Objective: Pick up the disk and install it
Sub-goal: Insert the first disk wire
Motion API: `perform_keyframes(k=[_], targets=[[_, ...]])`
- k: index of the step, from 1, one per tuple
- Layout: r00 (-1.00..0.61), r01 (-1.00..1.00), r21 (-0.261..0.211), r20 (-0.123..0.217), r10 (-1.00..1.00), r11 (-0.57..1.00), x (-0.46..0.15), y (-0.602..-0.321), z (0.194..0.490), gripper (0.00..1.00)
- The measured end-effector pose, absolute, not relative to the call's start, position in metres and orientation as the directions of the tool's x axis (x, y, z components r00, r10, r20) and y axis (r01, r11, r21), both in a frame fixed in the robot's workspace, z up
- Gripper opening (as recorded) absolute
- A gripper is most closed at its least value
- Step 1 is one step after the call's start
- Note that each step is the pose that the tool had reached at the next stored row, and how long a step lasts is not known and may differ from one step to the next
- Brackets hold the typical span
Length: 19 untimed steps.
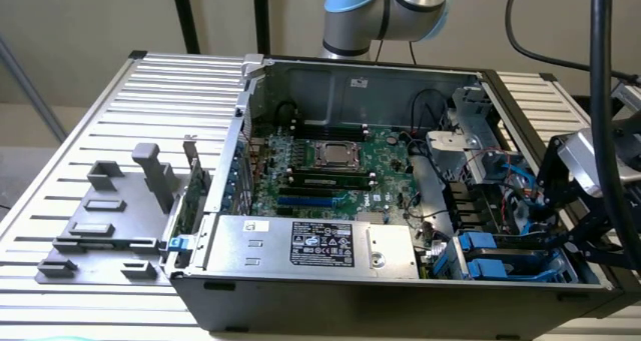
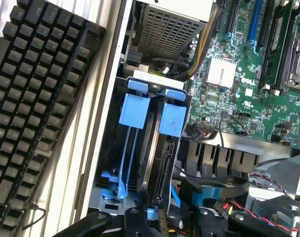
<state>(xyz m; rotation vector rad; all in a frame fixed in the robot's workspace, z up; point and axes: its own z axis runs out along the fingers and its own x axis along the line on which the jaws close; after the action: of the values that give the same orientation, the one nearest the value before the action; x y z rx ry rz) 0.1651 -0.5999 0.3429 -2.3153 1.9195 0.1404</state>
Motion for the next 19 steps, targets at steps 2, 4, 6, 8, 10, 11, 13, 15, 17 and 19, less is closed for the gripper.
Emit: perform_keyframes(k=[2,4,6,8,10,11,13,15,17,19], targets=[[0.189,-0.982,-0.041,-0.156,-0.969,-0.185,0.1651,-0.5993,0.3426,0.4],[0.193,-0.981,-0.041,-0.157,-0.969,-0.189,0.1651,-0.5986,0.3427,0.4],[0.196,-0.98,-0.042,-0.157,-0.968,-0.192,0.1652,-0.598,0.3426,0.4],[0.199,-0.98,-0.042,-0.158,-0.967,-0.195,0.1653,-0.5979,0.3426,0.4],[0.202,-0.979,-0.042,-0.158,-0.967,-0.197,0.1653,-0.5978,0.3427,0.4],[0.202,-0.979,-0.042,-0.158,-0.967,-0.198,0.1654,-0.5978,0.3427,0.38],[0.204,-0.979,-0.042,-0.158,-0.966,-0.2,0.1654,-0.5978,0.3427,0.31],[0.205,-0.979,-0.042,-0.157,-0.966,-0.201,0.1655,-0.5978,0.3427,0.24],[0.207,-0.978,-0.042,-0.157,-0.966,-0.203,0.1655,-0.5978,0.3428,0.24],[0.209,-0.978,-0.042,-0.158,-0.965,-0.205,0.1654,-0.5978,0.343,0.21]])
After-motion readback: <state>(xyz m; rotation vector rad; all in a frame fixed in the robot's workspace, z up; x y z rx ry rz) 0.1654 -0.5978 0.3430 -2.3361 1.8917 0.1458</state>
